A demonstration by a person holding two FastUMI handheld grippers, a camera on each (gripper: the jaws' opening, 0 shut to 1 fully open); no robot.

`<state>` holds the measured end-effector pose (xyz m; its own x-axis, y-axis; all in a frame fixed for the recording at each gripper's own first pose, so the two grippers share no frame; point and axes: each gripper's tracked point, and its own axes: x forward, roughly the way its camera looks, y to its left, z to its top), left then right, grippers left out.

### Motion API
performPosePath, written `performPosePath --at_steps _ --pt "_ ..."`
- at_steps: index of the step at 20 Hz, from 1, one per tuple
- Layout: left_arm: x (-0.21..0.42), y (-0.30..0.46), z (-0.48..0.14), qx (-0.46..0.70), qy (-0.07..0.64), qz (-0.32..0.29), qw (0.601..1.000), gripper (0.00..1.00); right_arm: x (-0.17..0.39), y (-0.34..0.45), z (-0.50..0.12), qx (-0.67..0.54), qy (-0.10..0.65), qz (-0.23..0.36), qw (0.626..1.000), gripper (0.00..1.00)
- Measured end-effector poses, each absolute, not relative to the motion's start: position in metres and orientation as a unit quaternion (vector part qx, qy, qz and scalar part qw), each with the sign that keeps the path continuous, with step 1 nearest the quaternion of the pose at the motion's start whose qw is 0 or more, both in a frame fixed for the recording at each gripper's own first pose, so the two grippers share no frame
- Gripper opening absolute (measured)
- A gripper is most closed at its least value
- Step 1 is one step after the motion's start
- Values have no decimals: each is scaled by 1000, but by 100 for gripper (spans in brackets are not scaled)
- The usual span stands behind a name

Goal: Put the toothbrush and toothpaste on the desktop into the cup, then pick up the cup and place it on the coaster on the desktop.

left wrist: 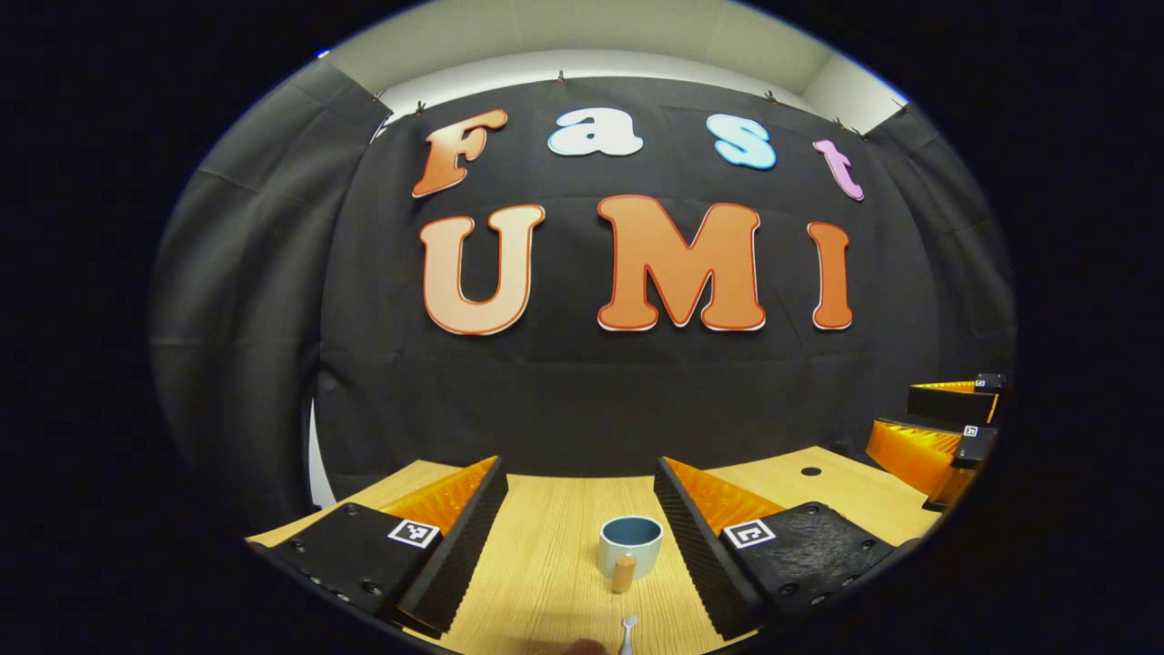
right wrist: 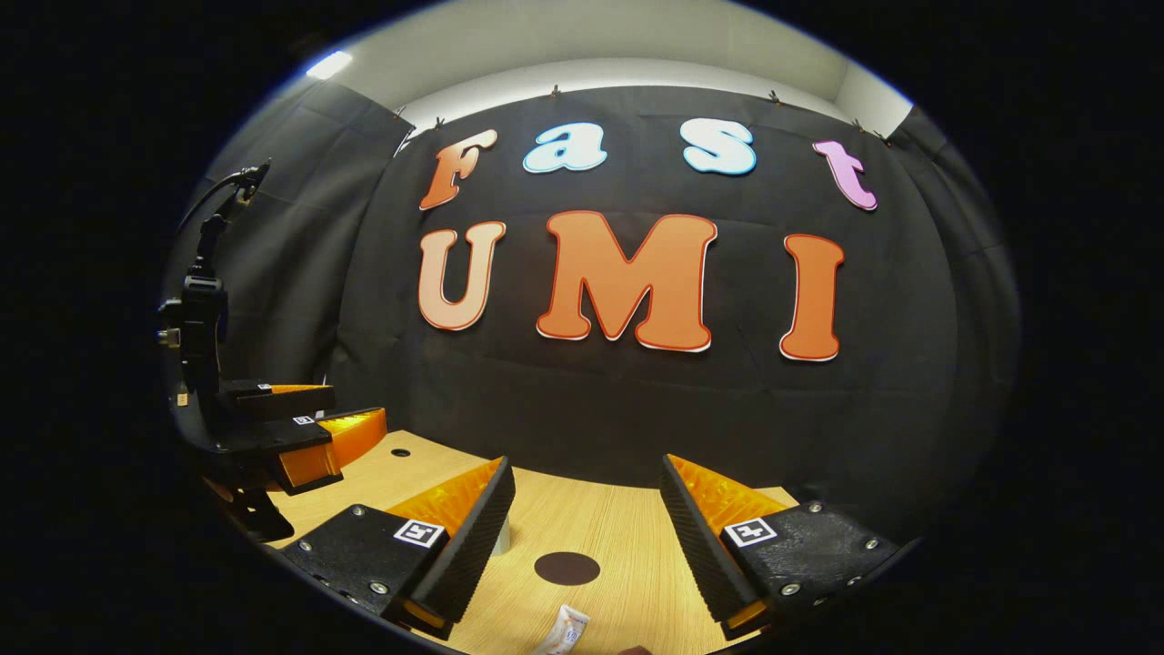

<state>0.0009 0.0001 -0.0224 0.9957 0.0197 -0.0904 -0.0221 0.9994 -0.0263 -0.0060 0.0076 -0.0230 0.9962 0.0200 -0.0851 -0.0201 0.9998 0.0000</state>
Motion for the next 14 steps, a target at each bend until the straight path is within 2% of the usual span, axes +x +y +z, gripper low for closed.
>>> performPosePath --at_steps 5,14 --pt "-5 -9 -59 -20 112 -9 993 98 -9 10 -53 4 97 13 995 96" --pt "-23 -37 -141 -14 260 -49 964 98 -22 14 -142 17 259 34 965 95"
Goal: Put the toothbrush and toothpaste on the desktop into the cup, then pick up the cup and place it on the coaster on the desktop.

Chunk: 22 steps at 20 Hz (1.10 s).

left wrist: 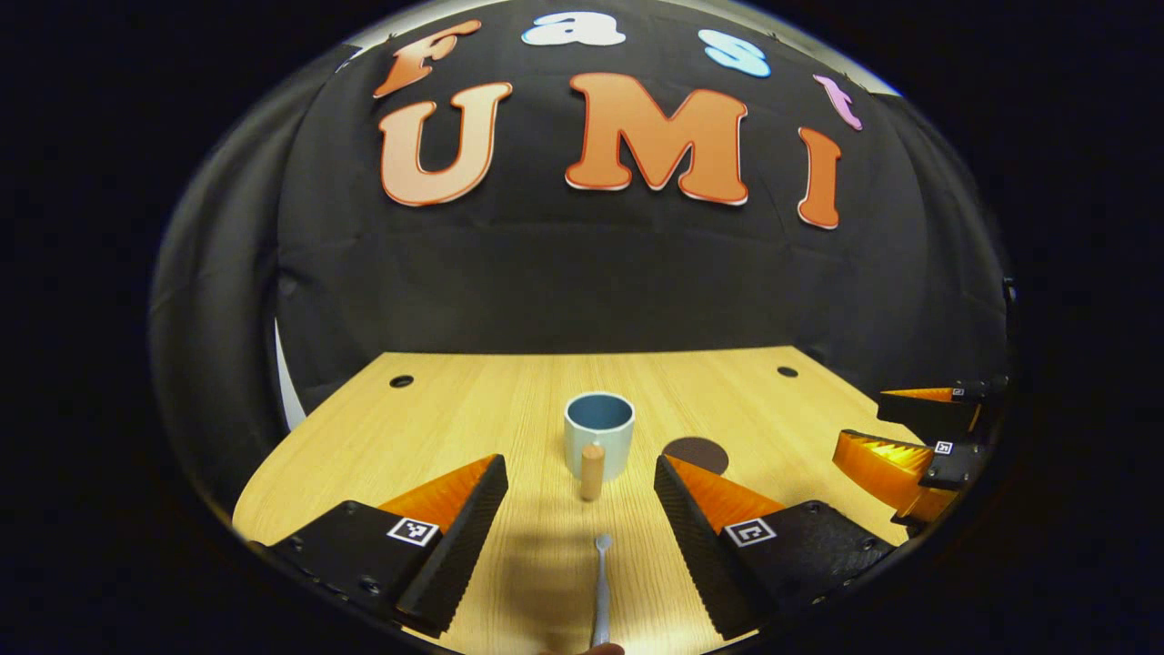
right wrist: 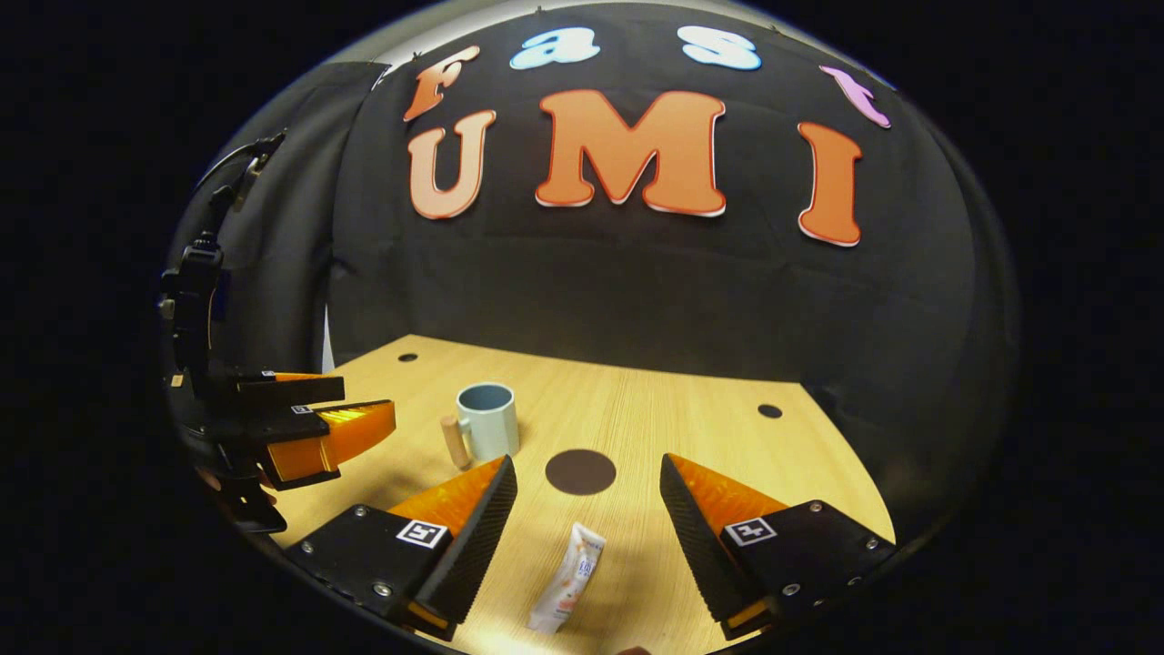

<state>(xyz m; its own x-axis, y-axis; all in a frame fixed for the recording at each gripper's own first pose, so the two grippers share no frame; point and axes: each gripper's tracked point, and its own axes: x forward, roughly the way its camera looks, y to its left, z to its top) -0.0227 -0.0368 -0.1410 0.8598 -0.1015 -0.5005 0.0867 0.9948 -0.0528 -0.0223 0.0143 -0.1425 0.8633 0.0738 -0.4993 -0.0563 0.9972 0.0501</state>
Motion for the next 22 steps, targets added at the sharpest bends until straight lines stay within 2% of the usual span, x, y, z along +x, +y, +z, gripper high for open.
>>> performPosePath --at_steps 2,3,5,14,15,16,18,19,20,22 --pt "-29 -39 -160 -12 292 -53 955 98 -25 12 -161 23 292 31 956 91" --pt "-34 -40 -172 -9 314 -59 948 98 -27 12 -171 27 308 33 950 82" --pt "-39 -43 -188 -9 347 -69 935 98 -37 10 -194 36 347 39 936 77" --pt "-64 -53 -216 -44 517 -90 850 97 -54 19 -244 14 458 65 886 76" --pt "-67 -55 -217 -54 535 -91 838 96 -56 24 -252 18 472 69 879 76" --pt "-71 -56 -216 -60 550 -91 828 89 -58 26 -260 18 487 72 870 76" --pt "-67 -52 -212 -56 560 -82 823 87 -57 24 -273 26 510 63 857 76" --pt "-62 -50 -207 -54 559 -84 823 87 -59 24 -280 32 522 59 850 71" --pt "-60 -52 -202 -50 565 -81 820 82 -61 26 -282 39 531 59 844 76" --pt "-53 -66 -205 -42 575 -80 813 82 -62 32 -288 47 543 61 836 70"
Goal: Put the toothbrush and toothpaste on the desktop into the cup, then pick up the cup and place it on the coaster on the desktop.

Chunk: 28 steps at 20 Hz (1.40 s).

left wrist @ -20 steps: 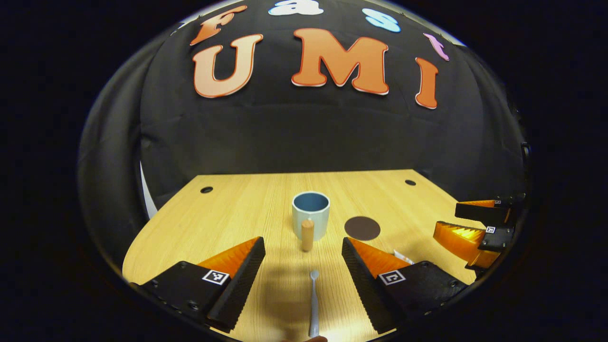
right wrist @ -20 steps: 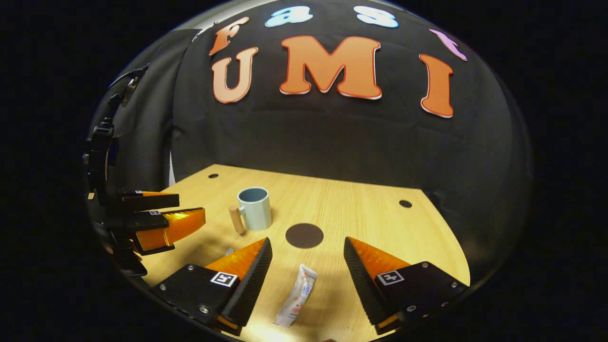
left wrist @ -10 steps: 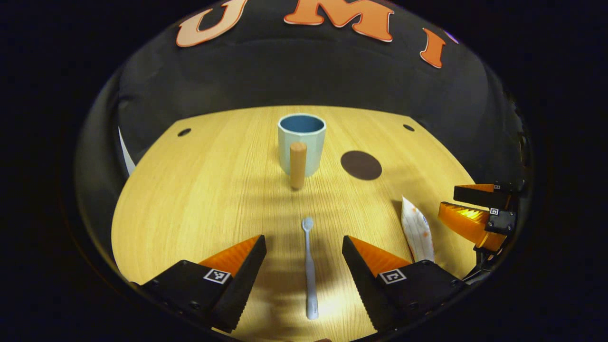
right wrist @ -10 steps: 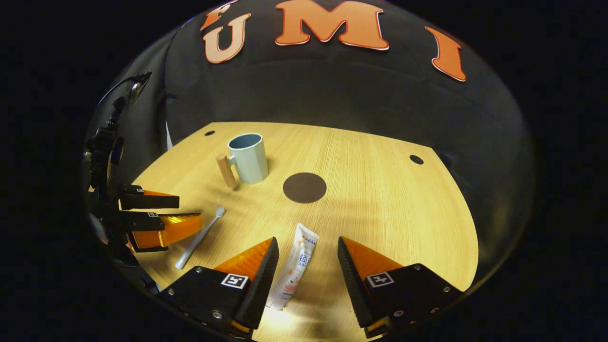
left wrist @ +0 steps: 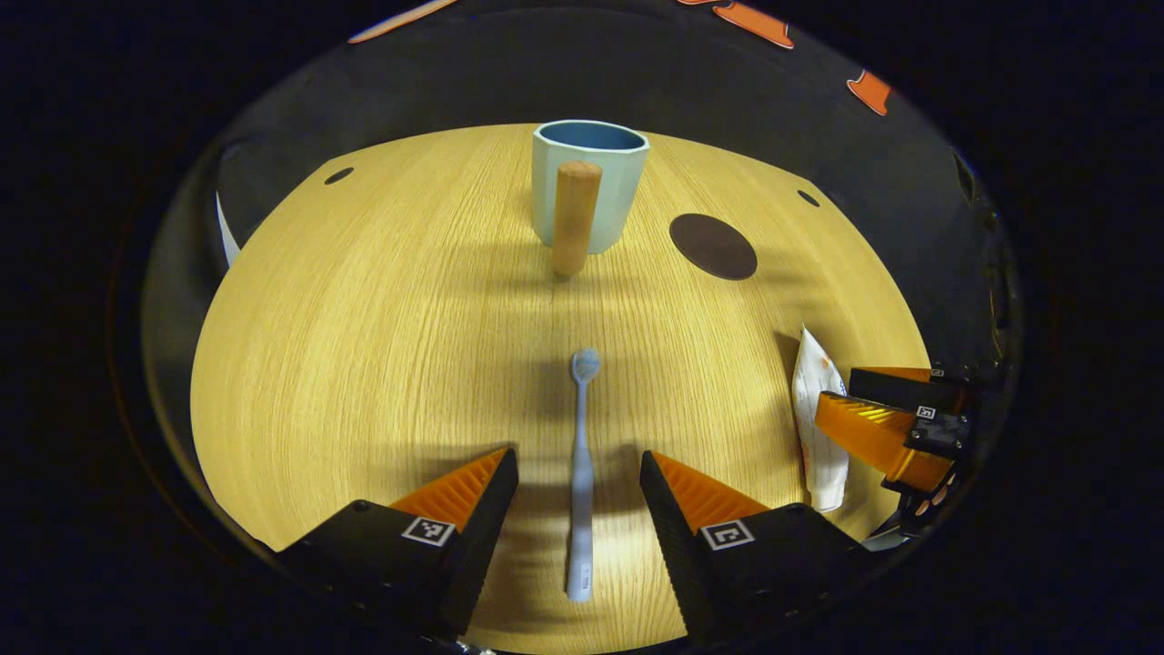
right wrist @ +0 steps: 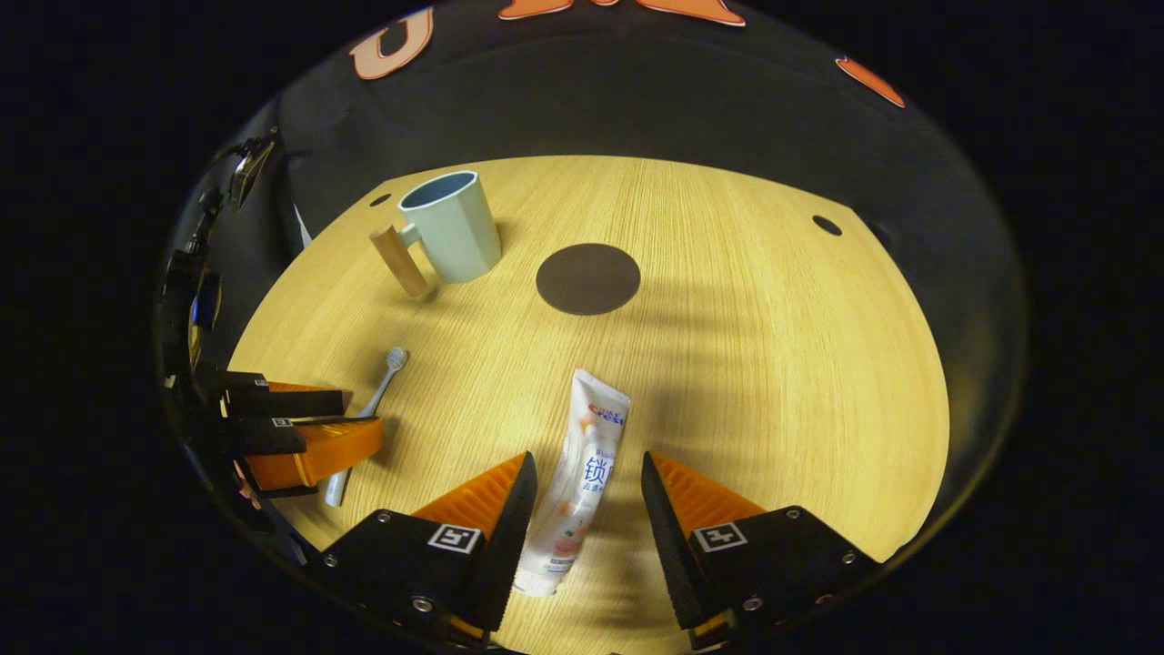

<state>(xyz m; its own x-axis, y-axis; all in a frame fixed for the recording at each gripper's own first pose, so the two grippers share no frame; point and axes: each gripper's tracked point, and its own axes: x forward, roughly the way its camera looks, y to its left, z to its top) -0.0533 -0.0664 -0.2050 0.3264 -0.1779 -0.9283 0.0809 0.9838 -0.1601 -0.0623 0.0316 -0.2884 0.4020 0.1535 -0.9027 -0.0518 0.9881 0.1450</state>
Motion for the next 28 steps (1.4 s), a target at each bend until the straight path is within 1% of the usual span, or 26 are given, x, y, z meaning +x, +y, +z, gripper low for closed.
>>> performPosePath --at_steps 1,2,3,4,5,6,7,8,9,10,11,12,13,14,15,17,21,25,28 --pt "-52 -76 -205 -39 581 -80 809 79 -62 33 -289 47 546 63 834 67" --pt "-59 -93 -217 -36 584 -78 808 70 -63 37 -289 47 548 65 833 65" --pt "-73 -89 -226 -32 586 -75 806 68 -64 38 -290 49 551 63 831 61" --pt "-77 -84 -222 -29 586 -70 807 61 -64 38 -292 50 552 60 830 59" --pt "-74 -82 -223 -24 588 -58 806 53 -66 38 -294 52 559 60 826 52" --pt "-73 -81 -223 -21 591 -48 805 37 -72 39 -298 58 569 65 818 48" --pt "-71 -82 -222 -21 590 -43 806 28 -73 42 -298 72 572 70 814 39" --pt "-68 -85 -217 -21 590 -43 806 18 -73 44 -297 84 572 73 813 36" --pt "-62 -90 -218 -25 587 -48 808 15 -71 45 -297 89 571 76 813 29" --pt "-59 -94 -216 -31 585 -53 809 12 -70 46 -296 92 566 80 815 30" --pt "-57 -96 -216 -34 584 -62 809 12 -69 48 -295 92 561 83 818 21" --pt "-62 -99 -213 -35 581 -63 811 8 -68 50 -294 94 558 87 820 20" --pt "-59 -101 -213 -37 578 -66 812 8 -66 55 -296 97 554 87 822 16" --pt "-62 -104 -213 -37 576 -70 813 5 -64 58 -297 100 553 86 823 14" --pt "-60 -104 -213 -34 569 -72 818 6 -62 59 -298 104 550 85 824 11" --pt "-55 -101 -214 -26 554 -74 829 5 -64 57 -295 97 543 91 829 9" --pt "-40 -88 -209 -28 518 -72 852 5 -59 56 -280 80 512 95 850 8" --pt "-13 -81 -191 -21 455 -62 888 5 -46 60 -255 79 464 103 876 7" --pt "6 -81 -172 -17 403 -56 913 5 -36 55 -223 73 416 108 900 7"
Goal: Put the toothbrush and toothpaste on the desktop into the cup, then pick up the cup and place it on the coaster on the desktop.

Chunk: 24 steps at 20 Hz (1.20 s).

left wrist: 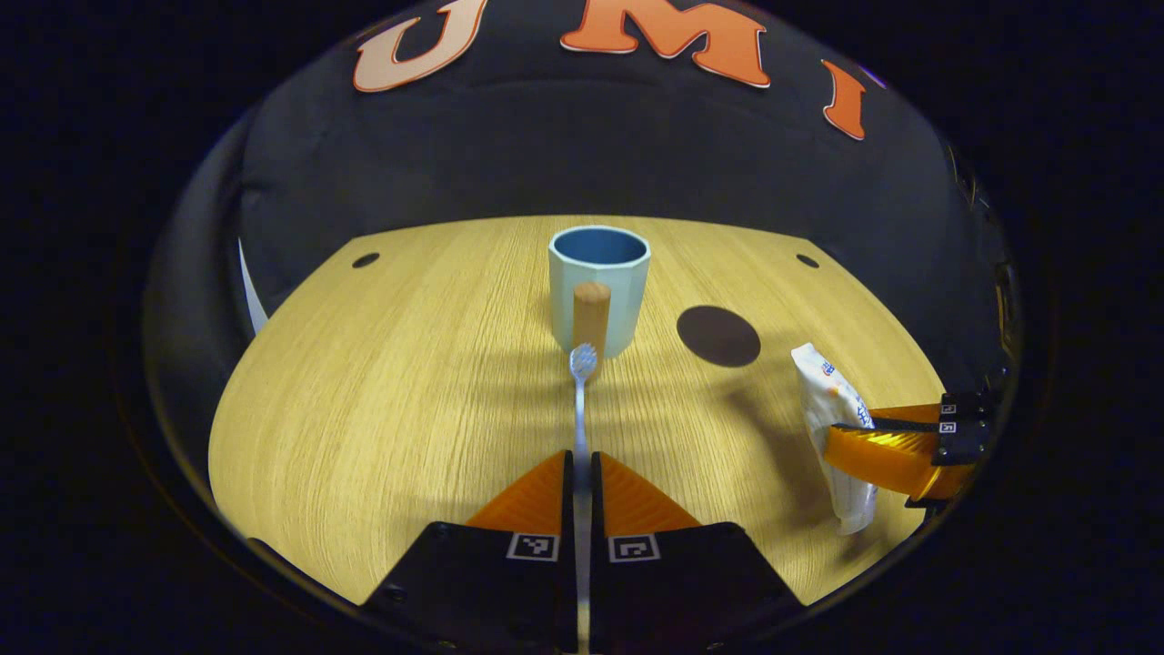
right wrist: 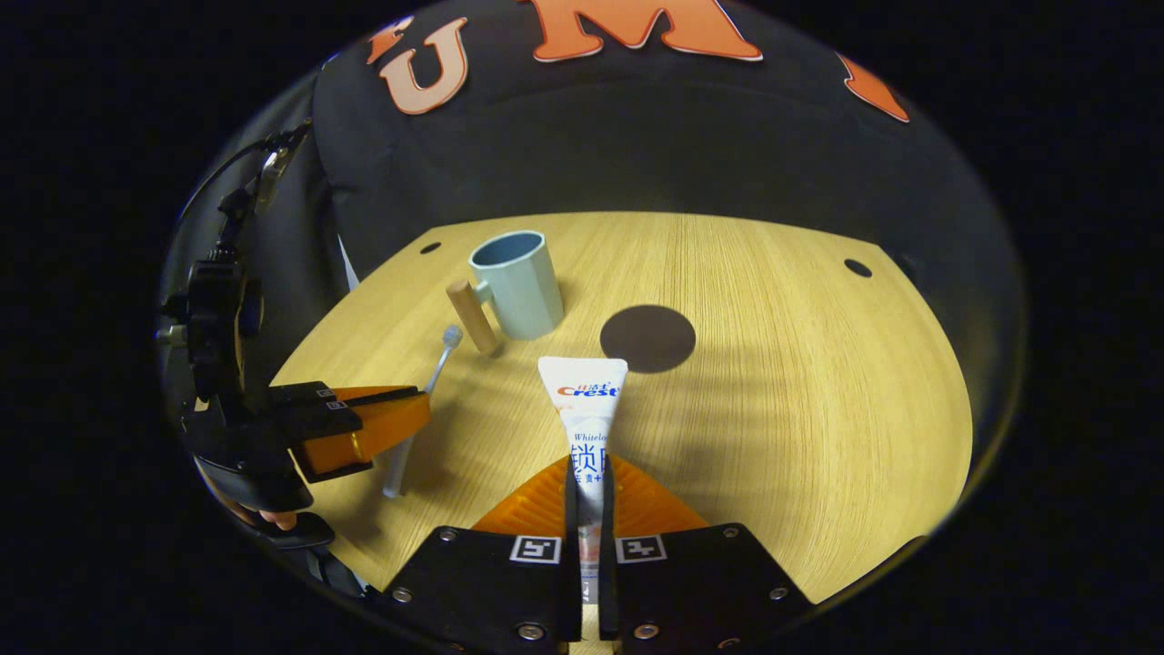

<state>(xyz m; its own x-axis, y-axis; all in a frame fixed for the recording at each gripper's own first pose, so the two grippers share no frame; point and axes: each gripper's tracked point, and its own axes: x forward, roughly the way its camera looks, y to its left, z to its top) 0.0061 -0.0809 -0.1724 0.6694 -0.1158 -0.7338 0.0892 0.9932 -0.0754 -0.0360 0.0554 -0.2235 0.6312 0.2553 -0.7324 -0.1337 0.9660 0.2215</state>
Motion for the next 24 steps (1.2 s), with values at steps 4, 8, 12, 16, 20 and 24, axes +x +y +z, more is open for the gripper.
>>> performPosePath --at_steps 4,8,12,16,20,24 --pt "27 -70 -146 -13 325 -42 945 5 -22 52 -191 64 345 104 931 7" --pt "45 -67 -115 -6 256 -32 966 5 -5 44 -173 72 309 92 944 7" --pt "67 -66 -82 1 182 -28 983 5 6 40 -150 83 270 84 956 7" --pt "91 -66 -47 -10 119 -17 993 5 19 33 -126 88 228 76 967 7" --pt "120 -64 -21 -38 78 -8 996 5 31 23 -103 85 189 64 976 7" --pt "145 -64 -2 -51 49 -5 997 5 42 18 -85 71 163 59 982 7"
